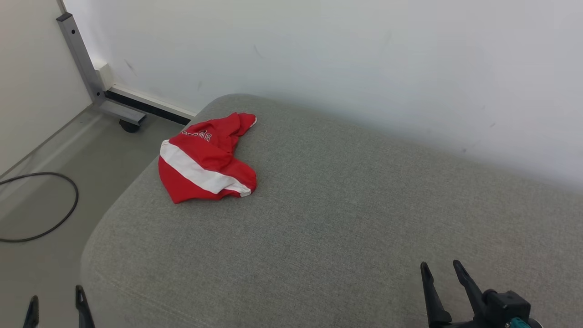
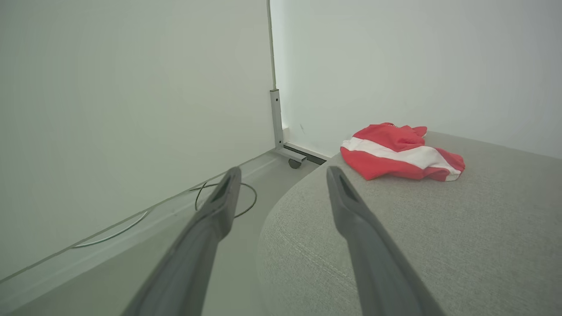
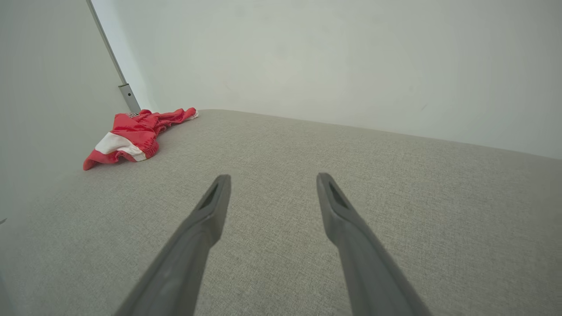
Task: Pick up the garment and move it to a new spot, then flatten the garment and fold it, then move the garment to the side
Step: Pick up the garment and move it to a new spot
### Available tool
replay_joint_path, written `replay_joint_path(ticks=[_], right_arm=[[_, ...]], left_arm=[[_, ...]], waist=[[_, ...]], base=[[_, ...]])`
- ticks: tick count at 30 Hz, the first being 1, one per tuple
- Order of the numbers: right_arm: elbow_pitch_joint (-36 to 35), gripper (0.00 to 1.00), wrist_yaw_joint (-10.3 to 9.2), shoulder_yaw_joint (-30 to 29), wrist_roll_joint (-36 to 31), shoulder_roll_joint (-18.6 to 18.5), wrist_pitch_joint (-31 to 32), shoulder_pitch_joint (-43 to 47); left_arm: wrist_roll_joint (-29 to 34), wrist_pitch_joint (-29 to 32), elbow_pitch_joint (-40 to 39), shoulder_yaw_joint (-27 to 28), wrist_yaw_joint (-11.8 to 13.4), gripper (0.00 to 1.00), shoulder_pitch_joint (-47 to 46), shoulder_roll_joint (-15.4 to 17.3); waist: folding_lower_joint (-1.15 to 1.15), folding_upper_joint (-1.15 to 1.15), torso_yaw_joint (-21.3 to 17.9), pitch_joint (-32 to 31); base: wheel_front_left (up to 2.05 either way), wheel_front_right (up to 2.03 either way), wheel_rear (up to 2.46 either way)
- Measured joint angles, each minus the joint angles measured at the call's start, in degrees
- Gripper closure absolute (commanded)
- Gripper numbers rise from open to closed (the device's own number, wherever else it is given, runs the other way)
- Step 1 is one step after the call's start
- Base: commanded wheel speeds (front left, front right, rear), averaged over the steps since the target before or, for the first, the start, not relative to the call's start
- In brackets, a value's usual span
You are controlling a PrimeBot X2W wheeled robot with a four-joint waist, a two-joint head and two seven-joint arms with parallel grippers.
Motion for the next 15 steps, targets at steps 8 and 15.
replay_joint_path(ticks=[8,15], right_arm=[[-2.47,0.0,0.0,-1.98,-0.85,0.19,0.15,3.08],[-8.14,0.0,-0.01,-1.53,-1.56,-1.71,2.63,0.51]], left_arm=[[-2.68,0.52,4.3,-0.08,-2.31,0.0,-8.11,0.99],[-5.36,0.27,7.51,2.08,-3.76,0.0,-18.42,3.54]], waist=[[0.0,0.0,-1.07,-0.76],[0.0,0.0,-4.54,-0.05]], base=[[0.0,0.0,0.0],[0.0,0.0,0.0]])
